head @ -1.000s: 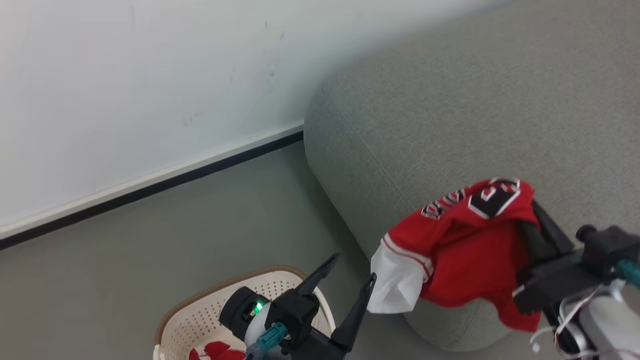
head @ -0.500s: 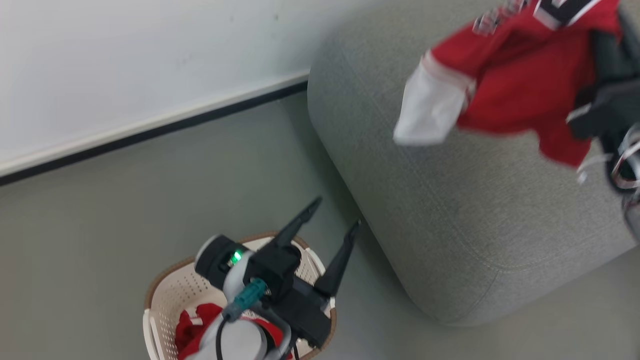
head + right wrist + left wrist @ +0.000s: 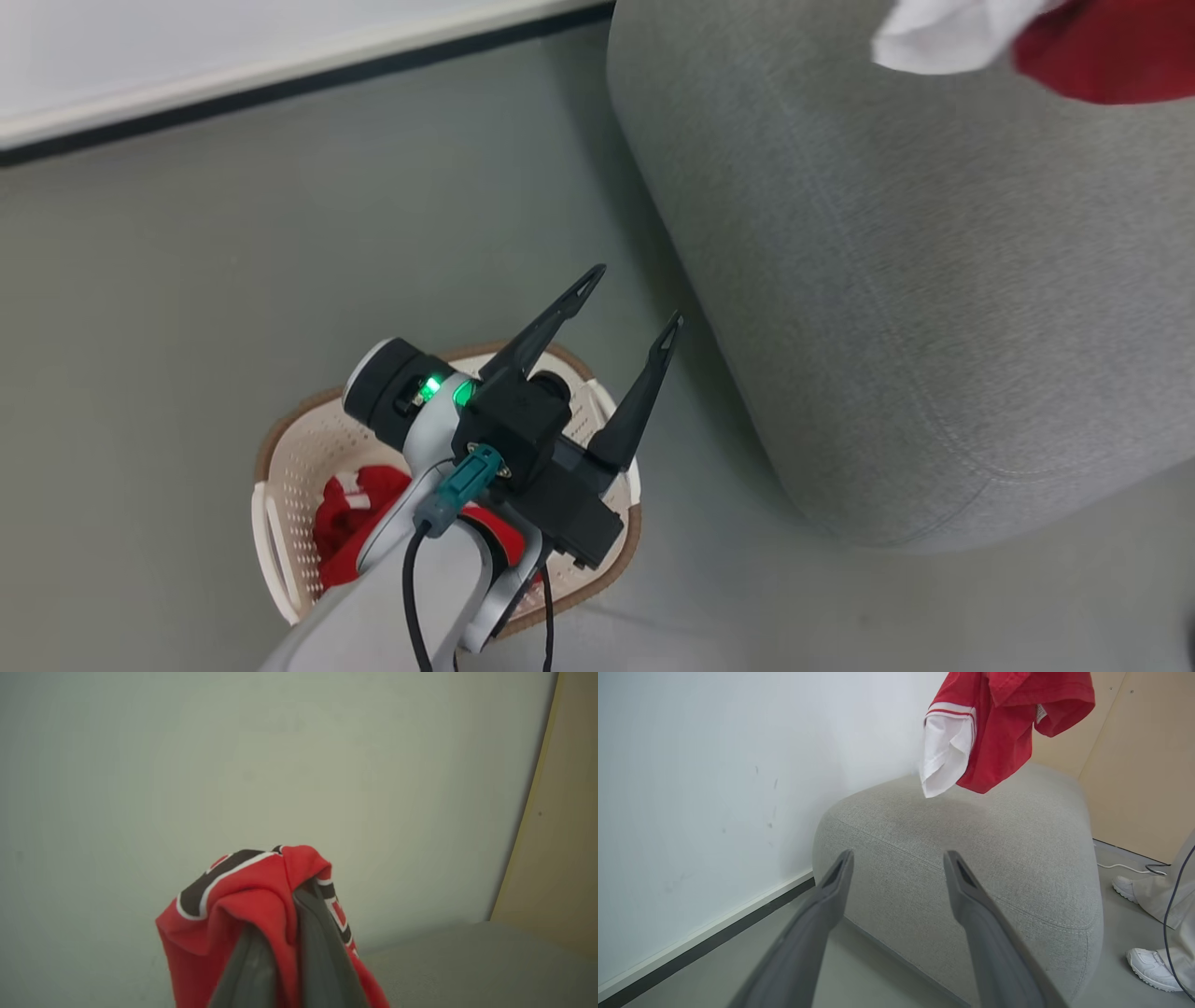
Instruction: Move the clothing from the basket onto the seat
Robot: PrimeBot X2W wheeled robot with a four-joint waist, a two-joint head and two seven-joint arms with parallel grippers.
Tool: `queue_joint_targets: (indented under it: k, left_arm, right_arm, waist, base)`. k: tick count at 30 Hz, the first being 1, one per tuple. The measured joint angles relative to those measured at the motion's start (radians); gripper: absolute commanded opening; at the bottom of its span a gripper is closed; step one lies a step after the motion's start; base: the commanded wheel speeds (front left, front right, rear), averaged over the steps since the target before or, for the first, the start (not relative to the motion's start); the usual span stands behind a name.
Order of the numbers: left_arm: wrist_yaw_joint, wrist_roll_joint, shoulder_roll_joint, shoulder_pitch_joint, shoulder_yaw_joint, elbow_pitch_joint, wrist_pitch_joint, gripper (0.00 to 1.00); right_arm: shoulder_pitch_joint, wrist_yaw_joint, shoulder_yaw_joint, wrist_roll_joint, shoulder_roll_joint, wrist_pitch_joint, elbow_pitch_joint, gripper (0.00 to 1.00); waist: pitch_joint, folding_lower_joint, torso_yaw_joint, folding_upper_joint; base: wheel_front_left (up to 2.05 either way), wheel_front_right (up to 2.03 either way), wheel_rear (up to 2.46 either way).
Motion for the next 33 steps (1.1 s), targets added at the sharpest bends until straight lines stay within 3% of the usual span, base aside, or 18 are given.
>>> queue_joint_targets:
  k: [8,15,33]
  left_arm:
    - [-0.009,0.009,0.002,-0.036,-0.003,-0.015,0.009,1.0]
    - [-0.009,0.017,0.006,-0.047,-0.004,-0.015,0.01,1.0]
    - [-0.009,0.025,0.021,-0.067,-0.001,-0.009,0.017,1.0]
  right_arm:
    - [-0.077,-0.002,-0.01,-0.009,-0.029,-0.002,0.132,0.0]
    - [-0.108,-0.036,-0.018,-0.01,-0.026,-0.017,0.236,0.0]
    - [-0.089,-0.026,0.022,-0.026,0.103,-0.035,0.415,0.0]
  waist:
    - [0.085,0.0001,0.043,0.0001]
    - [0.151,0.0,0.084,0.0001]
    - [0.238,-0.0001,0.113,0.0]
  base:
    - [0.0,0.0,0.0]
    - [0.0,0.0,0.0]
    - [0.0,0.0,0.0]
